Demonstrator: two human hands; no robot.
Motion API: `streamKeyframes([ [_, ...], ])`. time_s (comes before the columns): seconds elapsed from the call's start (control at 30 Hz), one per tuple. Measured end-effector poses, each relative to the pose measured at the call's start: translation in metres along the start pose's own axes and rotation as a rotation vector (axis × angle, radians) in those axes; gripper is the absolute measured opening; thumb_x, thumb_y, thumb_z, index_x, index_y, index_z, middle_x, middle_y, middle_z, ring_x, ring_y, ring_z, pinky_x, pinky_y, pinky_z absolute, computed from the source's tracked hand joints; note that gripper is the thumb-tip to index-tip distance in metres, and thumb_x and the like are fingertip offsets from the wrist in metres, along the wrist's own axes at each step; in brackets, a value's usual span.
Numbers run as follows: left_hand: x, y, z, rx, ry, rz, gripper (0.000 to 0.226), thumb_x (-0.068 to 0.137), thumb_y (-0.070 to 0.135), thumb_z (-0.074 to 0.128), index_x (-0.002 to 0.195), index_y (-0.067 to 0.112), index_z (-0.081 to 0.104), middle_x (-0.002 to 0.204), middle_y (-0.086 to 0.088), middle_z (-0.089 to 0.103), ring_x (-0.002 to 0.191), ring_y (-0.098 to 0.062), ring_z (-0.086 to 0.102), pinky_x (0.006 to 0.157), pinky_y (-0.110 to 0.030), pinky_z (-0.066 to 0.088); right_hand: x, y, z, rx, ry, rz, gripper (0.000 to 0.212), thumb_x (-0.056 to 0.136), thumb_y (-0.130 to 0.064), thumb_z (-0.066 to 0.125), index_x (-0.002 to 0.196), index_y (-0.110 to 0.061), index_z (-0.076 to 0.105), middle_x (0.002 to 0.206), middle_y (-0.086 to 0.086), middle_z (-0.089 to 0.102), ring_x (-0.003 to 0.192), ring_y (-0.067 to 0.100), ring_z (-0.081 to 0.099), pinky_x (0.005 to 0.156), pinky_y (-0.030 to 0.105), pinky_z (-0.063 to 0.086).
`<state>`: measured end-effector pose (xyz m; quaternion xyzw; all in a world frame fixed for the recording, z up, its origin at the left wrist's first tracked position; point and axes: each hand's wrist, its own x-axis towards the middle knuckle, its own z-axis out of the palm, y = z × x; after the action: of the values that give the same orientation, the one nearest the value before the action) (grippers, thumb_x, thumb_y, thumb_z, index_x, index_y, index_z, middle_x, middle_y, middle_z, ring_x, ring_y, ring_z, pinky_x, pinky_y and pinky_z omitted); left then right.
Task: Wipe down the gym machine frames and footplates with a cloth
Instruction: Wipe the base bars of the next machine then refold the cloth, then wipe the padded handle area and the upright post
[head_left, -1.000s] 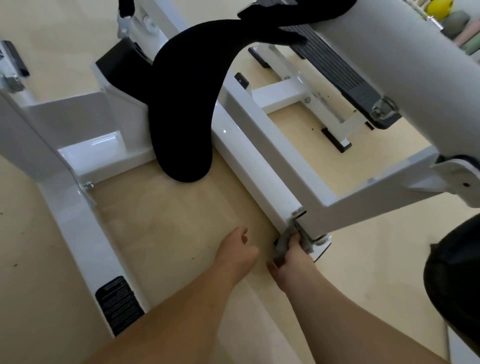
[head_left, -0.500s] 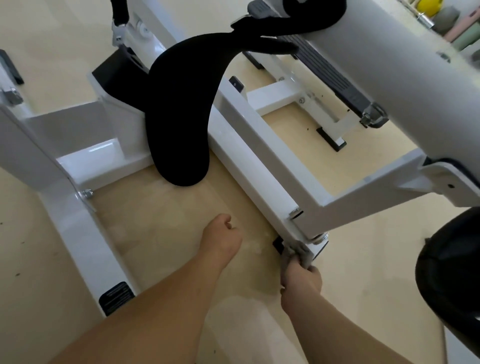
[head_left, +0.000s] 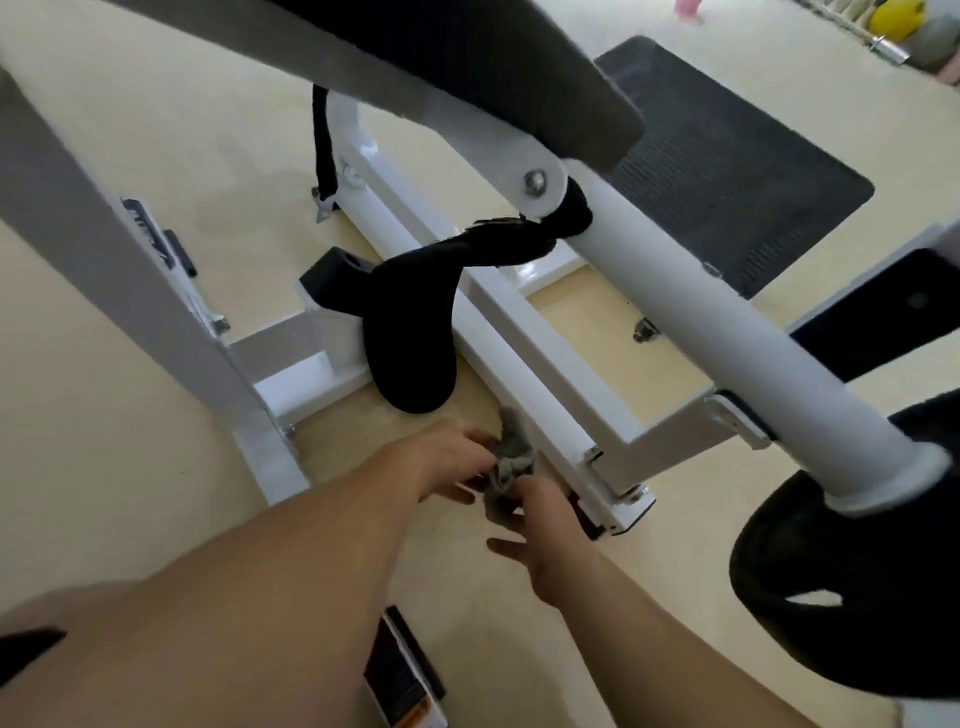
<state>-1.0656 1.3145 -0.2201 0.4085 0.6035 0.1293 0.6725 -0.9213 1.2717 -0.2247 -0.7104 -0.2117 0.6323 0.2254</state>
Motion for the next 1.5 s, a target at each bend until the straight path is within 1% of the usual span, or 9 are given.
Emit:
streamKeyframes([
  [0.23,-0.101,0.048,0.017,0.006,0.083,-0.008,0.018,0.089,0.019,0.071,0.105,0.025,0.067,0.098,-0.002,0.074,0.093,-0.018,0.071,0.071,-0.030,0.057,-0.120,-0.040,-0.011,0.040,-0.063,0.056,0.040,0.104,-0.058,0.038,0.116,-0.030,0.065,0.112,0.004,0.072,0.105,0.023,0.069,0.096,0.053,0.056],
  [0.53,-0.243,0.120,0.055,0.168,0.091,0.003,0.023,0.078,0.014,0.079,0.079,0.017,0.056,0.071,0.004,0.057,0.063,-0.005,0.052,0.052,-0.009,0.042,-0.268,-0.086,-0.076,-0.054,-0.073,0.117,0.014,0.097,-0.026,0.066,0.108,-0.018,0.066,0.105,0.013,0.074,0.096,0.031,0.074,0.070,0.038,0.061],
  [0.77,-0.367,0.217,0.076,0.115,0.069,0.103,0.017,0.084,0.015,0.080,0.100,0.019,0.074,0.092,-0.004,0.074,0.083,-0.013,0.067,0.079,-0.028,0.058,-0.396,-0.162,-0.146,-0.148,-0.143,0.078,0.008,0.089,-0.016,0.070,0.097,-0.015,0.069,0.092,0.010,0.075,0.083,0.024,0.074,0.068,0.037,0.059],
  [0.87,-0.416,0.270,0.098,0.131,0.019,0.122,0.013,0.086,0.013,0.073,0.098,0.017,0.075,0.095,-0.007,0.074,0.085,-0.017,0.069,0.082,-0.032,0.057,-0.449,-0.197,-0.187,-0.196,-0.110,-0.005,0.016,0.081,-0.020,0.075,0.095,-0.015,0.072,0.087,0.005,0.075,0.090,0.027,0.074,0.082,0.048,0.062],
  [1.03,-0.460,0.363,0.149,0.244,-0.019,0.210,0.007,0.087,0.011,0.075,0.092,0.015,0.071,0.085,-0.002,0.072,0.076,-0.008,0.065,0.069,-0.020,0.053,-0.524,-0.240,-0.263,-0.089,0.002,-0.115,0.014,0.087,-0.013,0.074,0.100,-0.018,0.074,0.093,0.006,0.077,0.093,0.026,0.074,0.082,0.038,0.061],
  [1.2,-0.470,0.452,0.221,0.411,-0.078,0.311,0.009,0.087,0.022,0.079,0.087,0.023,0.070,0.080,0.008,0.070,0.071,0.003,0.062,0.067,-0.011,0.047,-0.569,-0.259,-0.357,0.175,0.078,-0.167,0.028,0.093,-0.029,0.072,0.121,-0.030,0.070,0.114,0.003,0.073,0.106,0.021,0.071,0.092,0.044,0.059],
  [1.3,-0.474,0.497,0.282,0.518,-0.137,0.369,0.012,0.088,0.022,0.079,0.085,0.019,0.068,0.079,0.012,0.065,0.069,0.008,0.058,0.065,-0.006,0.042,-0.594,-0.258,-0.424,0.144,0.203,-0.207,0.039,0.096,-0.016,0.063,0.130,-0.035,0.064,0.129,-0.006,0.064,0.119,0.010,0.060,0.087,0.024,0.049],
  [1.4,-0.471,0.523,0.338,0.670,-0.217,0.508,0.019,0.084,0.022,0.077,0.076,0.030,0.062,0.086,0.014,0.063,0.087,0.001,0.059,0.079,-0.018,0.047,-0.611,-0.250,-0.476,-0.091,0.306,-0.251,0.067,0.082,0.005,0.054,0.132,-0.040,0.062,0.139,-0.013,0.056,0.130,0.005,0.048,0.098,0.021,0.044],
  [1.5,-0.468,0.542,0.385,0.774,-0.292,0.708,0.019,0.076,0.027,0.069,0.071,0.036,0.054,0.081,0.017,0.060,0.088,-0.009,0.056,0.079,-0.033,0.050,-0.625,-0.250,-0.506,-0.119,0.232,-0.277,0.068,0.083,0.000,0.064,0.126,-0.052,0.055,0.138,-0.015,0.055,0.129,0.006,0.049,0.109,0.034,0.044],
])
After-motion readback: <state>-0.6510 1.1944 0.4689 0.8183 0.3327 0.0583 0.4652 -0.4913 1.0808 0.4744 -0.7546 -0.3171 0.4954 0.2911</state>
